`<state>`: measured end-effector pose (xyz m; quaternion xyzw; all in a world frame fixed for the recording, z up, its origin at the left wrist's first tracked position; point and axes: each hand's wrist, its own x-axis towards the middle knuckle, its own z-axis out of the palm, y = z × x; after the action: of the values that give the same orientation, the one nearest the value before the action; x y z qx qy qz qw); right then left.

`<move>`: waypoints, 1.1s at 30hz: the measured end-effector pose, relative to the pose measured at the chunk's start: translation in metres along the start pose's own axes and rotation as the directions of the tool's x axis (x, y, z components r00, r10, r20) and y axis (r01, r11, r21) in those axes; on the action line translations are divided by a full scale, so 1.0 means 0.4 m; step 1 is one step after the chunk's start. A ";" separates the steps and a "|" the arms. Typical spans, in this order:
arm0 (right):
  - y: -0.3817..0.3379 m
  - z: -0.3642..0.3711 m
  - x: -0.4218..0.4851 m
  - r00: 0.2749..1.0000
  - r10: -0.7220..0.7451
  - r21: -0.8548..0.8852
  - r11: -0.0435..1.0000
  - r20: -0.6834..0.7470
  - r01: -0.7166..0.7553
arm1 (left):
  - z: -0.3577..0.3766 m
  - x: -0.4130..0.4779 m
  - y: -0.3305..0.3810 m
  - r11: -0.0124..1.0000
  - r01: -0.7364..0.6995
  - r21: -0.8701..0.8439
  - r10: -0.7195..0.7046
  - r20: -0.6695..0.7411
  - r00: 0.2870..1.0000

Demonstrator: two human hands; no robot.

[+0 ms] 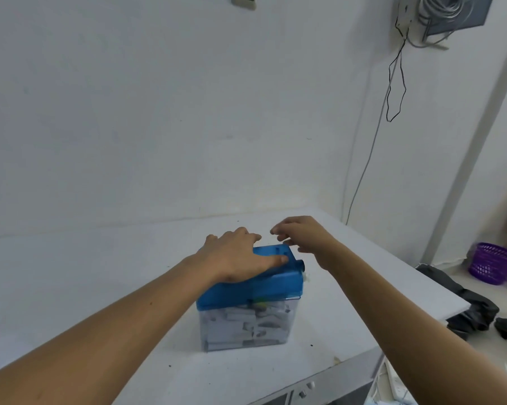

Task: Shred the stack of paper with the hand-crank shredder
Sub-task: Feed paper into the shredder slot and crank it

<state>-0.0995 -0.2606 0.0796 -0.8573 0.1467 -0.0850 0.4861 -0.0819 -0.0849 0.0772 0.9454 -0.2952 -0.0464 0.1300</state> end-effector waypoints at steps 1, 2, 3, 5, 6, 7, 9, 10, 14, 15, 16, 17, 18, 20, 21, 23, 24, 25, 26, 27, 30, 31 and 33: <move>-0.011 0.004 -0.003 1.000 -0.030 -0.024 0.999 -0.002 0.030 | -0.008 -0.001 0.001 1.000 -0.005 -0.001 0.005 -0.003 1.000; -0.023 0.008 -0.007 0.998 -0.058 -0.042 0.997 -0.007 0.058 | -0.017 -0.002 0.000 1.000 -0.009 -0.001 0.009 -0.009 1.000; -0.032 0.014 -0.008 0.996 -0.083 -0.055 0.995 -0.009 0.083 | -0.022 -0.002 -0.003 1.000 -0.010 -0.005 0.010 -0.018 1.000; -0.054 0.026 -0.015 0.991 -0.132 -0.095 0.987 -0.011 0.131 | -0.035 -0.008 -0.017 0.999 -0.017 -0.028 0.016 -0.047 0.999; -0.067 0.034 -0.019 0.988 -0.157 -0.133 0.979 -0.011 0.154 | -0.043 -0.014 -0.029 0.999 -0.021 -0.039 0.019 -0.060 0.998; -0.078 0.041 -0.024 0.983 -0.181 -0.179 0.968 -0.011 0.176 | -0.048 -0.019 -0.039 0.999 -0.024 -0.048 0.020 -0.070 0.997; -0.104 0.061 -0.039 0.975 -0.221 -0.254 0.944 -0.008 0.212 | -0.061 -0.041 -0.066 0.997 -0.019 -0.069 0.013 -0.089 0.996; -0.118 0.072 -0.049 0.971 -0.239 -0.282 0.932 -0.009 0.227 | -0.067 -0.054 -0.082 0.996 -0.016 -0.086 0.007 -0.102 0.995; -0.180 0.126 -0.106 0.942 -0.335 -0.361 0.880 -0.016 0.307 | -0.077 -0.121 -0.168 0.975 -0.045 -0.216 0.003 -0.190 0.982; -0.197 0.142 -0.123 0.931 -0.364 -0.366 0.868 -0.008 0.336 | -0.076 -0.138 -0.192 0.966 -0.053 -0.251 -0.002 -0.213 0.977; -0.215 0.163 -0.141 0.921 -0.390 -0.363 0.858 0.003 0.364 | -0.076 -0.160 -0.219 0.959 -0.055 -0.277 -0.012 -0.234 0.972; -0.232 0.185 -0.159 0.912 -0.411 -0.354 0.850 0.016 0.389 | -0.075 -0.181 -0.248 0.954 -0.052 -0.296 -0.026 -0.253 0.967; -0.248 0.210 -0.178 0.903 -0.428 -0.338 0.845 0.035 0.414 | -0.071 -0.204 -0.281 0.948 -0.046 -0.316 -0.043 -0.268 0.962; -0.277 0.272 -0.212 0.886 -0.458 -0.292 0.840 0.074 0.458 | -0.063 -0.256 -0.359 0.932 -0.032 -0.362 -0.076 -0.280 0.957; -0.286 0.305 -0.226 0.878 -0.470 -0.276 0.835 0.094 0.477 | -0.057 -0.282 -0.400 0.923 -0.020 -0.384 -0.096 -0.281 0.955; -0.297 0.377 -0.247 0.867 -0.477 -0.253 0.829 0.144 0.498 | -0.044 -0.341 -0.481 0.904 0.019 -0.426 -0.154 -0.283 0.947; -0.297 0.414 -0.254 0.865 -0.469 -0.245 0.831 0.175 0.500 | -0.036 -0.370 -0.520 0.894 0.048 -0.446 -0.190 -0.280 0.941; -0.297 0.449 -0.258 0.864 -0.457 -0.242 0.832 0.210 0.499 | -0.028 -0.399 -0.557 0.883 0.079 -0.463 -0.229 -0.277 0.933; -0.294 0.485 -0.261 0.861 -0.444 -0.244 0.832 0.248 0.499 | -0.018 -0.430 -0.593 0.871 0.109 -0.478 -0.268 -0.277 0.923; -0.291 0.520 -0.262 0.857 -0.427 -0.252 0.830 0.287 0.498 | -0.009 -0.460 -0.629 0.856 0.142 -0.497 -0.310 -0.274 0.910; -0.273 0.612 -0.262 0.850 -0.352 -0.294 0.827 0.393 0.478 | 0.026 -0.543 -0.722 0.808 0.235 -0.541 -0.430 -0.267 0.862; -0.274 0.660 -0.265 0.839 -0.325 -0.307 0.823 0.437 0.479 | 0.038 -0.585 -0.759 0.787 0.271 -0.554 -0.480 -0.274 0.833; -0.258 0.709 -0.267 0.838 -0.268 -0.341 0.822 0.475 0.456 | 0.066 -0.619 -0.798 0.776 0.321 -0.543 -0.533 -0.291 0.795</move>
<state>-0.1009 0.0546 0.0223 -0.9548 -0.1116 0.0379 0.2728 -0.1151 0.3034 -0.0327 0.9139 -0.0105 0.0642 0.4007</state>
